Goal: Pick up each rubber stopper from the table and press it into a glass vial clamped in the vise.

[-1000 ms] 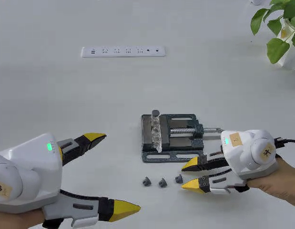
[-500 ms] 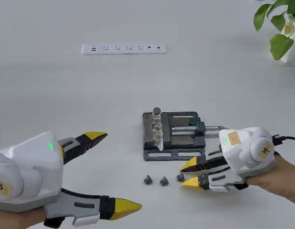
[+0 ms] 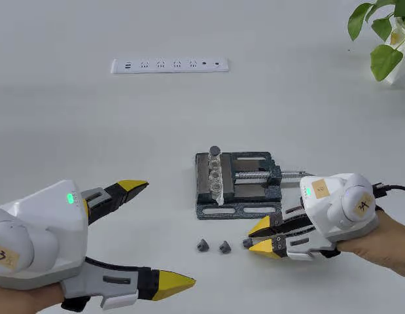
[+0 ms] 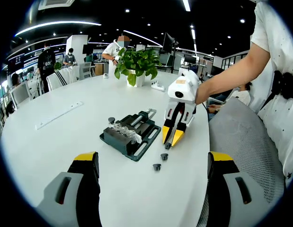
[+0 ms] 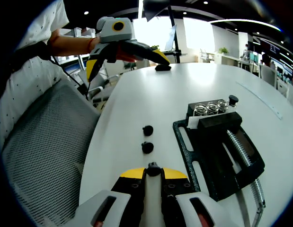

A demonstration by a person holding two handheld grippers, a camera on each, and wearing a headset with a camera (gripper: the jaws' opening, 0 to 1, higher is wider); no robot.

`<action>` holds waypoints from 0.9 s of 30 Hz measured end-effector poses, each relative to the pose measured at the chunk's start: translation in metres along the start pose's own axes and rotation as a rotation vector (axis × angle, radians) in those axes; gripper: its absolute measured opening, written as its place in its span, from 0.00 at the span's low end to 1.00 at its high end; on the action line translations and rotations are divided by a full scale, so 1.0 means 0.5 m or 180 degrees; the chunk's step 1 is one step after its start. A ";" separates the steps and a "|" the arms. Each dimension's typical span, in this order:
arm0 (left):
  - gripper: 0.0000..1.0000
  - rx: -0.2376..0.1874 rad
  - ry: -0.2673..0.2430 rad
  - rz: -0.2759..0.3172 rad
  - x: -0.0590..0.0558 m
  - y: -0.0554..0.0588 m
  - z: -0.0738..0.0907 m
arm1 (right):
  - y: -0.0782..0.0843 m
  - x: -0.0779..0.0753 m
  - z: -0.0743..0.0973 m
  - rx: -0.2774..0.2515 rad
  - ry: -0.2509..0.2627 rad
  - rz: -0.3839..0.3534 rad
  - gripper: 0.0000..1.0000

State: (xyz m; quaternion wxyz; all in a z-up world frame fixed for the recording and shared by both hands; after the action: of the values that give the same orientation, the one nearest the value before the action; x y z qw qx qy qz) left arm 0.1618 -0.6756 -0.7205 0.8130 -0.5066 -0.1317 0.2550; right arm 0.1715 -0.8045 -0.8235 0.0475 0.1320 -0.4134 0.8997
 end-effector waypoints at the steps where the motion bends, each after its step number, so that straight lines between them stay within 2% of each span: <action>1: 0.95 -0.0002 0.0001 0.0000 0.001 0.001 0.000 | -0.001 0.000 0.000 0.0001 0.0002 0.0005 0.07; 6: 0.95 -0.0015 0.0009 -0.0002 0.001 0.000 0.001 | -0.005 0.005 0.003 0.0001 0.0010 0.0000 0.07; 11: 0.94 -0.0064 0.0018 -0.0025 -0.001 -0.009 -0.002 | -0.032 0.014 0.024 -0.0083 0.0043 0.0028 0.07; 16: 0.91 -0.0141 0.0049 -0.0089 -0.006 -0.029 -0.010 | -0.087 0.033 0.054 -0.0212 0.0097 0.0147 0.07; 20: 0.87 -0.0226 0.0064 -0.0166 -0.010 -0.053 -0.014 | -0.143 0.054 0.079 -0.0329 0.0141 0.0259 0.07; 27: 0.72 -0.0379 0.0120 -0.0269 -0.018 -0.102 -0.016 | -0.220 0.079 0.121 -0.0463 0.0183 0.0433 0.07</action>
State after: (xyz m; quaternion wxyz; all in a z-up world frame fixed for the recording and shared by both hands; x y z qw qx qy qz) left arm 0.1724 -0.7047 -0.6783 0.7938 -0.5527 -0.1526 0.2026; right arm 0.1669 -0.7793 -0.6946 0.0076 0.0740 -0.4841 0.8719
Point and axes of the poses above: the centre of the closed fingertips' face, and the gripper's own axes: z roughly backward along the fingers, x roughly to its left, y roughly out of its underside, the point moved 2 cm from there along z, roughly backward along the fingers, and after that the axes turned 10 degrees about -y, right-handed, at the moved point
